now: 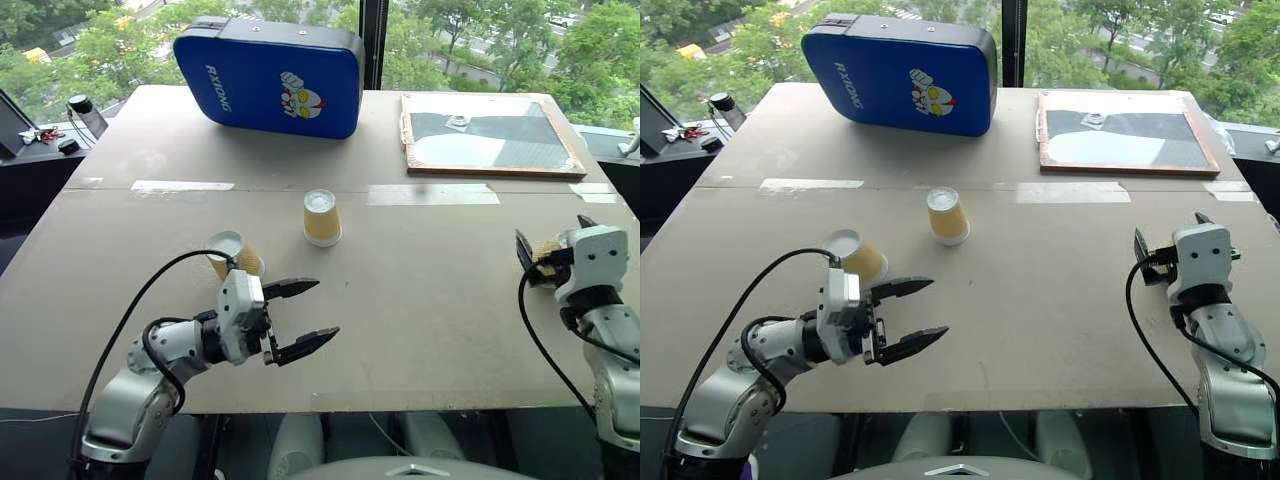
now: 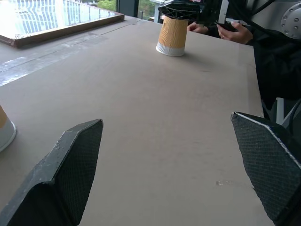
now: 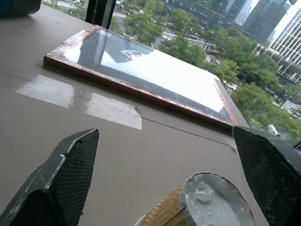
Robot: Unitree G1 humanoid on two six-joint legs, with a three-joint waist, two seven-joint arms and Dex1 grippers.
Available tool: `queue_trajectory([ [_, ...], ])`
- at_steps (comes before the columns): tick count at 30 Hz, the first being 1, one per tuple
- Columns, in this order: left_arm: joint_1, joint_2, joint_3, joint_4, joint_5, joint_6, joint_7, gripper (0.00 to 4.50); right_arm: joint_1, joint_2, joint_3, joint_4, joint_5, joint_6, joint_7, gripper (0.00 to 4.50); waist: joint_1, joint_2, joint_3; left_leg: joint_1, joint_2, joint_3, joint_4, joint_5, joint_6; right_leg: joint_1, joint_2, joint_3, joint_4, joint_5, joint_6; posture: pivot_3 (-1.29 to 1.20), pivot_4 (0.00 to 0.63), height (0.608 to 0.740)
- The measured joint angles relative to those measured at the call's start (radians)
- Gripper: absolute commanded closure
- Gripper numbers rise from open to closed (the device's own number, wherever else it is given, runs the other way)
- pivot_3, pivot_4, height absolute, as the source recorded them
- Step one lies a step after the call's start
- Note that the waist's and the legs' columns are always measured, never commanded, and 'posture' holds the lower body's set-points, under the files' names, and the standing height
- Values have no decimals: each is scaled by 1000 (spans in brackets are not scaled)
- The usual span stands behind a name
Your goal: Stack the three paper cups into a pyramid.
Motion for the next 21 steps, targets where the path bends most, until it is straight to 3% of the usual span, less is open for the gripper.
queue_trajectory([
  [11,-9,-56,8,-75,-133,-13,-32,0,-87,44,-51,33,13,281,-100,19,-1,0,0,-4,0,0,0,0,0,-2,0,-1,0,0,0,0,150,740],
  [21,-15,17,9,-108,-223,44,-85,0,-121,119,-129,14,65,351,-173,19,-2,2,0,-5,0,-1,1,0,0,-3,0,-2,0,0,0,0,150,740],
])
